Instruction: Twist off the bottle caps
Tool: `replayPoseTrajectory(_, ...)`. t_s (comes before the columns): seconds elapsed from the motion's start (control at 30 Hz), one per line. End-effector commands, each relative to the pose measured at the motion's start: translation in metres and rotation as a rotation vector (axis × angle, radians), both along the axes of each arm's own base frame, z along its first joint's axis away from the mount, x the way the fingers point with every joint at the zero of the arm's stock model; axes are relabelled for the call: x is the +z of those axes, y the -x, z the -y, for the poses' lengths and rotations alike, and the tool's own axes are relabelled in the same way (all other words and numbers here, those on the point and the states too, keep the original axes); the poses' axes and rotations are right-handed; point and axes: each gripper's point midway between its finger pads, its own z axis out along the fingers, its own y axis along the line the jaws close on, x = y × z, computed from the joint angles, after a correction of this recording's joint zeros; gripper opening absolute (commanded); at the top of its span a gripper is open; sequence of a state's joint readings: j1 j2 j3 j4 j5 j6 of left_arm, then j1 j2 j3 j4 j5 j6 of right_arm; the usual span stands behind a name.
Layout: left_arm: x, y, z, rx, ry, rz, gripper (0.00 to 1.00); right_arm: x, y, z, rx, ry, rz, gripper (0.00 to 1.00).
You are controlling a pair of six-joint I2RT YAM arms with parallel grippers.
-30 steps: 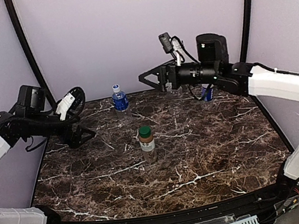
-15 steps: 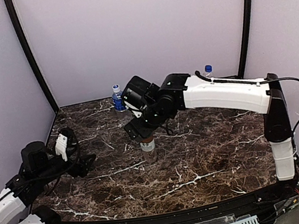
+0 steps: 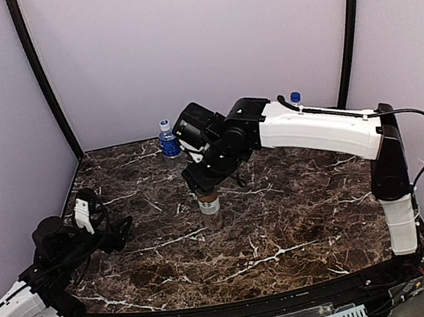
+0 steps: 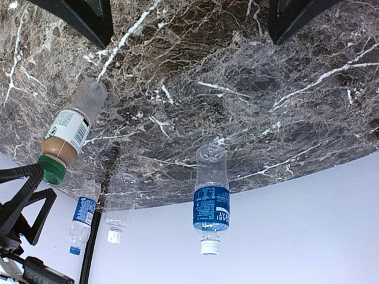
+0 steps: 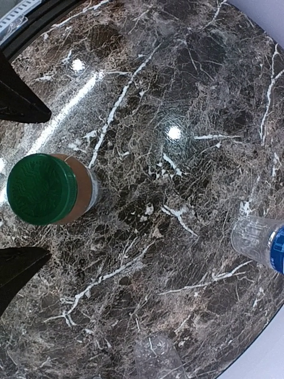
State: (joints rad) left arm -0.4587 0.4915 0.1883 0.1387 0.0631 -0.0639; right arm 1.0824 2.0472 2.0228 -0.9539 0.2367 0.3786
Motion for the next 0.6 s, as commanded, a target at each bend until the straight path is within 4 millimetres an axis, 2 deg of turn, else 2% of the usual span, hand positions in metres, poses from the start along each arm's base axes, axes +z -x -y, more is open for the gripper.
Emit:
replayPoseTrajectory(0.0,0.004,-0.001,0.0,-0.001,0.026,0.031,0.91,-0.007,0.001,-0.01,0.02,-0.012,-0.036,0.7)
replayPoseTrajectory(0.2,0.004,0.0,0.003,-0.02,0.028,0.037,0.92,-0.023,-0.001,-0.007,0.0,0.021,-0.052,0.67)
replayPoseTrajectory(0.33,0.005,0.001,0.004,-0.03,0.025,0.044,0.95,-0.025,-0.004,-0.006,-0.006,0.024,-0.046,0.51)
replayPoseTrajectory(0.43,0.004,0.003,0.006,-0.047,0.025,0.043,0.96,-0.028,-0.006,-0.003,-0.012,0.041,-0.038,0.45)
replayPoseTrajectory(0.57,0.004,0.004,0.007,-0.054,0.023,0.041,0.95,-0.032,-0.009,0.007,-0.036,0.058,-0.039,0.31)
